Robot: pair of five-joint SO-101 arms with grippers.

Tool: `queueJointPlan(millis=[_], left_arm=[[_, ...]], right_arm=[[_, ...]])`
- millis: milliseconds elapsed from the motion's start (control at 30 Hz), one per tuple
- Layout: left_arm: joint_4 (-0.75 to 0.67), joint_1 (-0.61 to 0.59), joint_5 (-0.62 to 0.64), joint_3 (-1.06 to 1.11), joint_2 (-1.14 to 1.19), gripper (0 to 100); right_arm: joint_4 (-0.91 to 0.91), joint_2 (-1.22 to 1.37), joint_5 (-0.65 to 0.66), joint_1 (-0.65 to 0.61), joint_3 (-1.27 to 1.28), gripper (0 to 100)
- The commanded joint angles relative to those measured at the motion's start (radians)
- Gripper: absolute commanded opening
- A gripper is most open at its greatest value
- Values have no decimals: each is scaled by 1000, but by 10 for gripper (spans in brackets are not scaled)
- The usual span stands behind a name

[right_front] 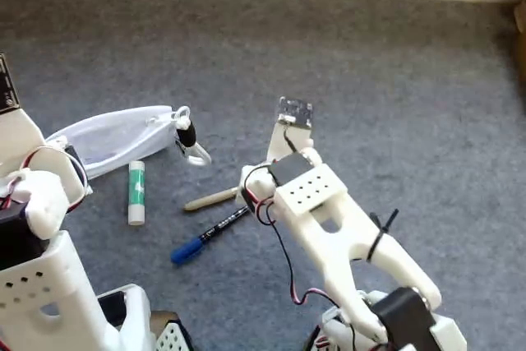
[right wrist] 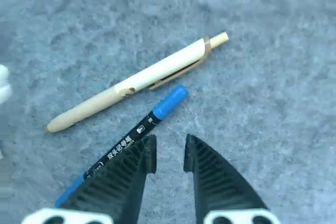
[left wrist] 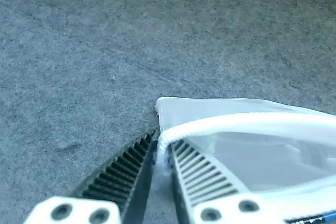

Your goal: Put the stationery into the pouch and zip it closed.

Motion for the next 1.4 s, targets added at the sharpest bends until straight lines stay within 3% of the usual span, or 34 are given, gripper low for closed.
queueJointPlan(millis=[0, 167, 1100, 1267, 1367], left_arm=[[-8, -7, 5, -5, -10, 7], [-6, -7, 5, -5, -10, 7], [-6, -7, 5, -4, -10, 7], [-6, -7, 5, -4, -10, 7], [-6, -7, 5, -4, -10, 7]], right_arm=[[-35, 36, -20, -35, -71, 116], [-48, 124, -98, -35, -137, 116], [-45, 512, -106, -31, -297, 115], [-39, 519, -100, 10, -294, 0], [8, 518, -98, 12, -297, 7]])
